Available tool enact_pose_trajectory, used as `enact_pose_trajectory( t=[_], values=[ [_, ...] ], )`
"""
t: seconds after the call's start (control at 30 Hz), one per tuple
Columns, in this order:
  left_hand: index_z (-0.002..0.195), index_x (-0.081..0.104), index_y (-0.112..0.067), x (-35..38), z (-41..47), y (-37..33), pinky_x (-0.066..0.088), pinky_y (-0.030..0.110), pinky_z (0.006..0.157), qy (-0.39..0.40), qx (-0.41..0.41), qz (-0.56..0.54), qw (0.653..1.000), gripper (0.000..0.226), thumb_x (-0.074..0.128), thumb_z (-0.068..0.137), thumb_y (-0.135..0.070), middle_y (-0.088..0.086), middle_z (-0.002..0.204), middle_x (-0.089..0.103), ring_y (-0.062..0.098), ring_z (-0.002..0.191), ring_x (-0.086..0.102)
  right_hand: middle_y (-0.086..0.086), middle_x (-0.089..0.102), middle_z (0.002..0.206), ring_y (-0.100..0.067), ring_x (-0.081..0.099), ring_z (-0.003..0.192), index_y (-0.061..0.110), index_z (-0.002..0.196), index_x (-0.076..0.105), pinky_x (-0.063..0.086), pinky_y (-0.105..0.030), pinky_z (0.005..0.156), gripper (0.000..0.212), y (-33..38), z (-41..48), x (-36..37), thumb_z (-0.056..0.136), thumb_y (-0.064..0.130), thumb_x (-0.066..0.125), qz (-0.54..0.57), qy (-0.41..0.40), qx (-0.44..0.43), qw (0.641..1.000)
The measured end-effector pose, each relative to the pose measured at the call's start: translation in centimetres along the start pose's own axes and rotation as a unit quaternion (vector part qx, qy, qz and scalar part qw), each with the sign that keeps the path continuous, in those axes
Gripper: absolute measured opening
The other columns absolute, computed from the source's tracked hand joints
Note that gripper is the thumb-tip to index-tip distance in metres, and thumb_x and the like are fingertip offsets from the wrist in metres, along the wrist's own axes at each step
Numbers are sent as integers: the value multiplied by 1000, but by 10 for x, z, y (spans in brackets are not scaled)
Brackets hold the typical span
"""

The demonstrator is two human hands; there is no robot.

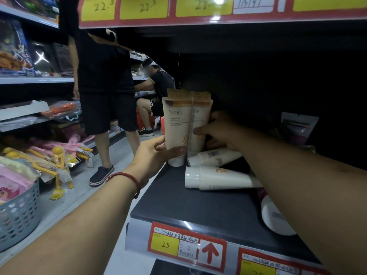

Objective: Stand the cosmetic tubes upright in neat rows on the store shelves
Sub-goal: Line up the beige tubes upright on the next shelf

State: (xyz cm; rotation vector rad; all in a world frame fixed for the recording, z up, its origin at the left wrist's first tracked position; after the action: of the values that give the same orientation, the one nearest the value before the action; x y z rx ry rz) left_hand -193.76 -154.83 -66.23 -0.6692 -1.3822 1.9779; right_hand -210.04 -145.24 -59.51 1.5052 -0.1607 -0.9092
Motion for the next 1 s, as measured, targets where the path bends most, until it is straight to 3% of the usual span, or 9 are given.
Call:
enact_pose_trajectory(
  t=[0.17, 0.3, 0.43, 0.6, 0.67, 0.77, 0.9, 1.0],
  values=[
    [120, 70, -12, 7, 6, 3, 58, 22, 80, 7, 3, -23, 1000, 43, 76, 80, 2, 5, 106, 78, 18, 98, 75, -9, 67, 113, -29, 67, 101, 14, 119, 58, 59, -48, 84, 37, -2, 8, 7, 86, 11, 74, -5, -17, -12, 1000],
    [122, 68, -16, 3, 10, 2, 54, 18, 80, 23, 0, 34, 999, 43, 79, 81, -7, 2, 105, 78, 12, 98, 74, -9, 67, 114, -29, 67, 102, 14, 119, 59, 59, -48, 83, 36, -4, 13, 13, 86, 10, 73, -2, -40, -12, 999],
    [120, 68, -15, -3, 16, 4, 53, 34, 99, 18, -11, 90, 996, 46, 84, 77, -20, 2, 103, 78, 13, 102, 73, -9, 66, 109, -28, 67, 98, 16, 112, 59, 60, -46, 83, 28, -8, 16, 11, 87, 6, 68, -1, -44, -10, 999],
    [116, 73, -27, -3, 18, 9, 49, 42, 106, 35, -13, 127, 991, 38, 83, 80, -26, -1, 103, 78, 16, 105, 72, -9, 68, 107, -29, 68, 98, 19, 107, 60, 60, -45, 83, 28, -15, 18, 10, 86, 3, 68, 24, -38, -6, 999],
    [117, 72, -24, -2, 18, 11, 48, 43, 106, 34, -16, 125, 991, 40, 83, 79, -31, 3, 106, 78, 18, 105, 72, -10, 68, 107, -29, 68, 98, 18, 108, 60, 60, -46, 84, 28, -16, 19, 10, 86, 3, 67, 24, -40, -5, 999],
    [126, 67, -16, 3, 18, 8, 52, 41, 100, -4, 7, 216, 976, 54, 79, 81, -43, 9, 116, 73, 23, 106, 69, -9, 67, 111, -30, 67, 100, 18, 118, 60, 59, -46, 84, 35, -18, 20, 11, 87, 3, 66, 23, -52, 4, 998],
    [97, 76, -42, 5, 22, 15, 51, 45, 102, 6, -26, 146, 989, 45, 81, 55, -59, 1, 102, 78, 21, 102, 73, -10, 67, 113, -30, 67, 101, 18, 124, 59, 60, -47, 83, 41, -20, 22, 13, 88, 0, 62, 37, -61, 10, 997],
    [106, 74, -25, 7, 19, 9, 53, 43, 98, -6, -5, 200, 980, 43, 81, 73, -50, 4, 102, 76, 22, 99, 70, -10, 66, 114, -30, 67, 100, 19, 129, 57, 60, -47, 82, 42, -19, 23, 15, 90, 2, 61, 30, -71, 11, 997]
  ],
)
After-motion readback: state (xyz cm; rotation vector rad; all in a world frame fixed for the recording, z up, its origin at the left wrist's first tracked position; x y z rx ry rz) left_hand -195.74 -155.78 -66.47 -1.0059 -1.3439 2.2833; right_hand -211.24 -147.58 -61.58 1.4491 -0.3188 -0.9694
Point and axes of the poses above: each hand's wrist, its own z-axis towards the middle knuckle, its own x-axis out of the palm, y = z × x, the point moved 3 cm from there along z, towards the middle knuckle
